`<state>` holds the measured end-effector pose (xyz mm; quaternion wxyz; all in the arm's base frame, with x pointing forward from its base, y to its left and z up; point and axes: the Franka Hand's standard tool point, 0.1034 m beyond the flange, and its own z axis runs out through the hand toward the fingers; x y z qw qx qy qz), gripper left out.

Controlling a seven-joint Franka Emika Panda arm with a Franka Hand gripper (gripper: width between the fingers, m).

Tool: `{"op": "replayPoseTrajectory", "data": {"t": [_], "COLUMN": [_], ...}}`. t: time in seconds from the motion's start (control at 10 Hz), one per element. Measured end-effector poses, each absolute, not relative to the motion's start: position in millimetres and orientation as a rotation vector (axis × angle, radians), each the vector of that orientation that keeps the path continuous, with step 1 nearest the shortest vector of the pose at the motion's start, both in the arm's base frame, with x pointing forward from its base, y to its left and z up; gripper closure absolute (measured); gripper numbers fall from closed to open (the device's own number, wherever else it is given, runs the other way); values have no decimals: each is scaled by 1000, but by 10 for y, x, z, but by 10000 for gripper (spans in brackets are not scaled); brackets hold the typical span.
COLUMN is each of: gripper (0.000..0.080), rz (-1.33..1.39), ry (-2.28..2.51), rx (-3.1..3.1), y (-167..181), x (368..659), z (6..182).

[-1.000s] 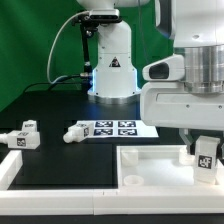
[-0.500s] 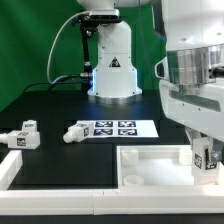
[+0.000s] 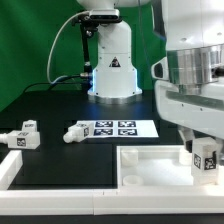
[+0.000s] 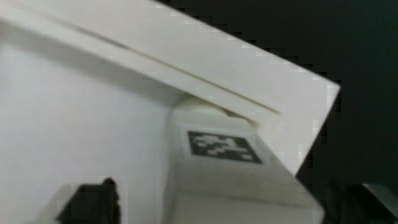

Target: Assemble one leg

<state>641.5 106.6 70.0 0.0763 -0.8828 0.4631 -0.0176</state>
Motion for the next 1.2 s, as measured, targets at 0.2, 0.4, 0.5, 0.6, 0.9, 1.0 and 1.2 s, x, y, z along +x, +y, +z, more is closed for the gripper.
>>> {"op": "replayPoseTrajectory", "data": {"t": [0.2,0.4,0.5,0.6,0.9,1.0,1.2], "gripper": [158,151,151,151,151,151,395], "rz": [-77,-93,-98,-111,-144,-141,-140], "ry": [1062,887,823,652,-4,56,84], "rx": [-2799,-2865,-2885,-2940,-3057,-3054,-3053], "y": [1104,1076,1074,1072,1109,1108,1108], "x": [6406,6412,6412,6411,6421,6421,6420], "z": [696,695,694,690,655,655,653]}}
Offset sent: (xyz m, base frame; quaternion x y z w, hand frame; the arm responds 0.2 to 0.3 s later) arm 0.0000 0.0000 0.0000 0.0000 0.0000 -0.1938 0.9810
